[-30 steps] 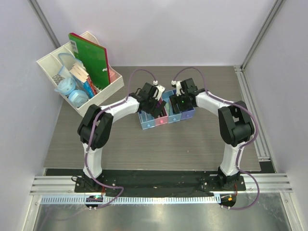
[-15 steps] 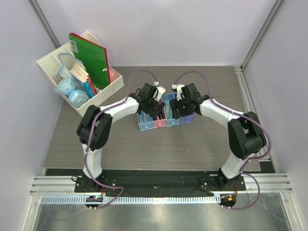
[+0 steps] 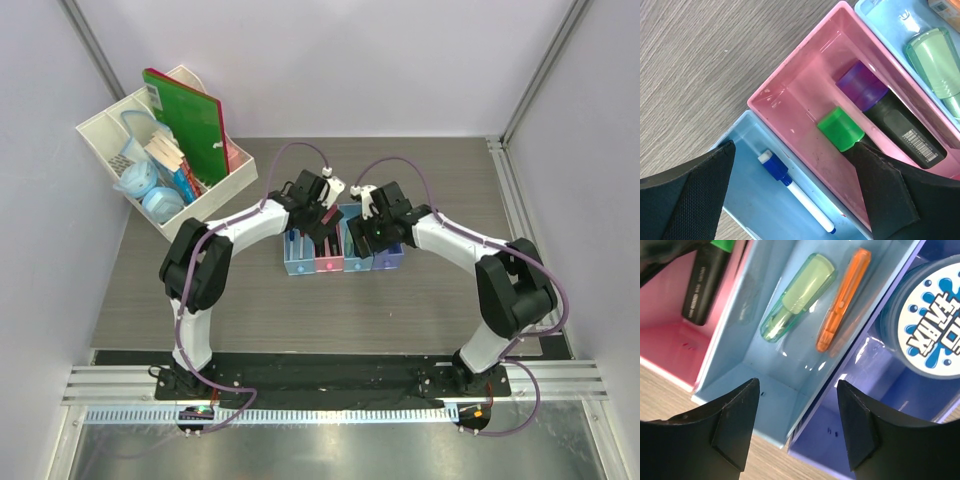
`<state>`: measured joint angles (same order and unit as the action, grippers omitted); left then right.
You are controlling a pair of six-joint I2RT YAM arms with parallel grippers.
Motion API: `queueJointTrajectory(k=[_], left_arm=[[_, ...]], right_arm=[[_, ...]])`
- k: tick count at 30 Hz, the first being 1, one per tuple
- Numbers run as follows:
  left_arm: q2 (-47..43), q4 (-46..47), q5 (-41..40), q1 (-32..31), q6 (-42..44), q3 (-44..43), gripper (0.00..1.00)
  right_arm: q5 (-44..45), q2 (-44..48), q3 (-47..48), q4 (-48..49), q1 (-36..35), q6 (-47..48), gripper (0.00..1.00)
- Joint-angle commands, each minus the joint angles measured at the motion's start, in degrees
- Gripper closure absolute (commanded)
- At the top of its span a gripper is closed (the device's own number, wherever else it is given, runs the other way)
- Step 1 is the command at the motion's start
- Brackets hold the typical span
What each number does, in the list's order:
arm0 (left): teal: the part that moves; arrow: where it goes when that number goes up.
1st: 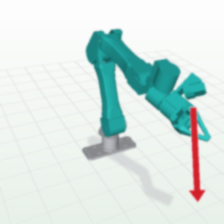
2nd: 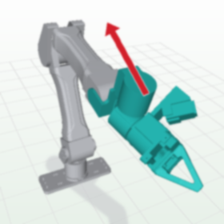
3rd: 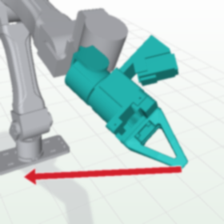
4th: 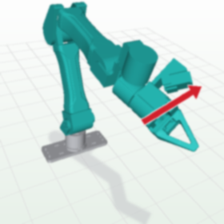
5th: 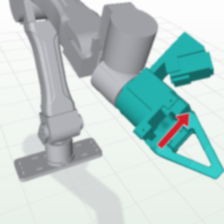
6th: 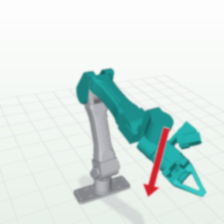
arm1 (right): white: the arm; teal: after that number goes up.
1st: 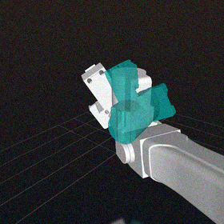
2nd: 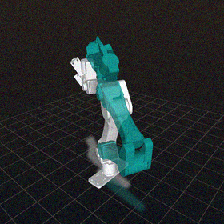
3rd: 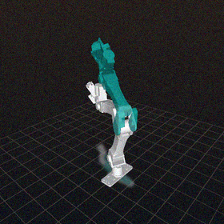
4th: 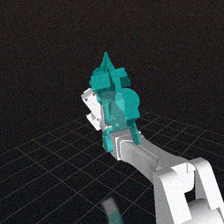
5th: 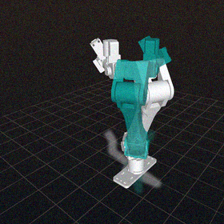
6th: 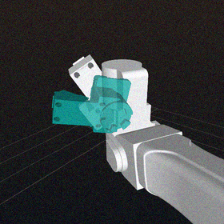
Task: Sort the stationery into containers
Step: Move the storage box to the center of the board.
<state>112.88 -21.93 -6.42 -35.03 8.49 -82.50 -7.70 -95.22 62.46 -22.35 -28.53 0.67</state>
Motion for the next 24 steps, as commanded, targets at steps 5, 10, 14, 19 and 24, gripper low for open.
queueJointTrajectory(k=[5,10,14,19,24], left_arm=[[1.5,0.7,-0.6,0.1,1.2,-3.2,0.00],[1.4,0.6,-0.4,0.2,1.3,-3.5,0.00],[1.5,0.7,-0.4,0.1,1.3,-3.5,0.00],[1.3,0.6,-0.4,0.1,1.2,-3.4,0.00],[-1.3,0.4,-0.5,0.1,0.4,-1.6,0.00]], right_arm=[[-0.9,3.8,-0.7,-3.4,-2.1,0.8,0.31],[-1.3,3.7,-0.8,-3.5,-2.9,0.8,0.31],[-1.3,3.9,-1.2,-3.5,-3.7,1.1,0.31],[0.1,4.6,-1.2,-3.6,-4.1,1.6,0.31],[2.0,5.4,-0.2,-4.1,-4.0,4.1,0.30]])
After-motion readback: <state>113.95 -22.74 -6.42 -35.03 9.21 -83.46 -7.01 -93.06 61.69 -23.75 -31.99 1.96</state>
